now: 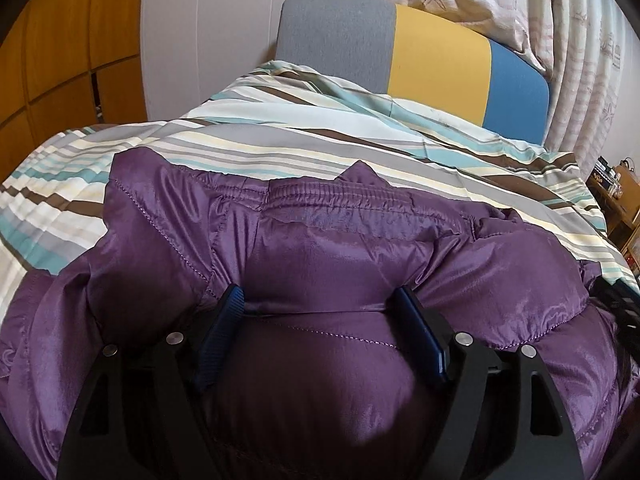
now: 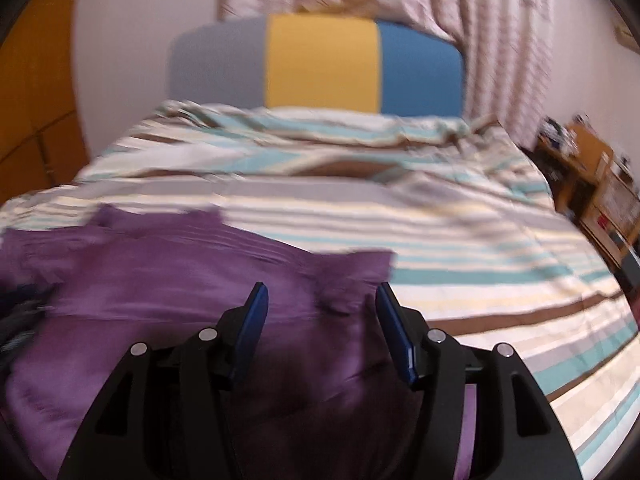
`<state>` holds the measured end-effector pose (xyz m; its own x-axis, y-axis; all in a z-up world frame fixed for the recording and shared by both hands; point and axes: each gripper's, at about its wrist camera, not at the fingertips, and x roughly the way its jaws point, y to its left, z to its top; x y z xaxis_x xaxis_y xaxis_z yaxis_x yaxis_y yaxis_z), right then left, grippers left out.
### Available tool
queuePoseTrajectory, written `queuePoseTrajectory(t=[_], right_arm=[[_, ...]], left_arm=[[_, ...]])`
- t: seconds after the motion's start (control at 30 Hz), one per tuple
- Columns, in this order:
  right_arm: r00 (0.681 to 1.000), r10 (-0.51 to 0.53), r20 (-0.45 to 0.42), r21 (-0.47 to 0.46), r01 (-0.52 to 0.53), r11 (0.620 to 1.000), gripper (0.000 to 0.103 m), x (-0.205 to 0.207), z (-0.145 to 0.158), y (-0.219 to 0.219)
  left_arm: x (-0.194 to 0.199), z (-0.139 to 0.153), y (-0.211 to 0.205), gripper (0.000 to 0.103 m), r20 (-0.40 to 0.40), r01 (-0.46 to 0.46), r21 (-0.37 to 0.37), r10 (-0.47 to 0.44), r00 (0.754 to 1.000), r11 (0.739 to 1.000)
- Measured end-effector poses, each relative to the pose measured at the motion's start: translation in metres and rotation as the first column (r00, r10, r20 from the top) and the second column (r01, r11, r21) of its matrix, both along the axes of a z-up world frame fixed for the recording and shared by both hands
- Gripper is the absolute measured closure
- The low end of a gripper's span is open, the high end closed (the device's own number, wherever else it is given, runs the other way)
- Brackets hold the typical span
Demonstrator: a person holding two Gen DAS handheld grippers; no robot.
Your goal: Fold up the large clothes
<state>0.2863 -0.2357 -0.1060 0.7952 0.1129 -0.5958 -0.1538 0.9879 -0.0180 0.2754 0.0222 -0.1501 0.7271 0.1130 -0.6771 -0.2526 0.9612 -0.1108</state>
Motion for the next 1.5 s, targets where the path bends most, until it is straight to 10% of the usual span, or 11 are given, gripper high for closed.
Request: queuePoseTrajectory(t=[0.23, 0.6, 1.23, 1.5], right_arm=[[0.978, 0.205, -0.023, 0.079, -0.203, 0.976, 0.049, -0.014, 0.016, 0.063], [0.975, 0.177, -0.131, 0.002, -0.179, 0.984, 0.046, 0.015, -0.040, 0.092], [0.988, 0.135, -0.080, 0.164, -0.121, 0.979, 0.033, 0.001, 0.006, 0.016], [0.983, 0.059, -0.172, 0.184, -0.027, 0.983, 0.032, 0.016, -0.032, -0.016]], left_arm=[[-0.003, 0.001, 0.003, 0.026, 0.012, 0.002, -0.016, -0.002, 1.000, 1.000], [-0.004, 0.002, 0.002, 0.023, 0.013, 0.001, -0.022, -0.001, 1.000, 1.000], [-0.017, 0.042, 0.031, 0.011, -0.051, -0.058, 0.007, 0.058, 0.997, 0.998], [-0.010, 0.007, 0.039, 0.003, -0.073, -0.051, 0.022, 0.053, 0.996, 0.998]])
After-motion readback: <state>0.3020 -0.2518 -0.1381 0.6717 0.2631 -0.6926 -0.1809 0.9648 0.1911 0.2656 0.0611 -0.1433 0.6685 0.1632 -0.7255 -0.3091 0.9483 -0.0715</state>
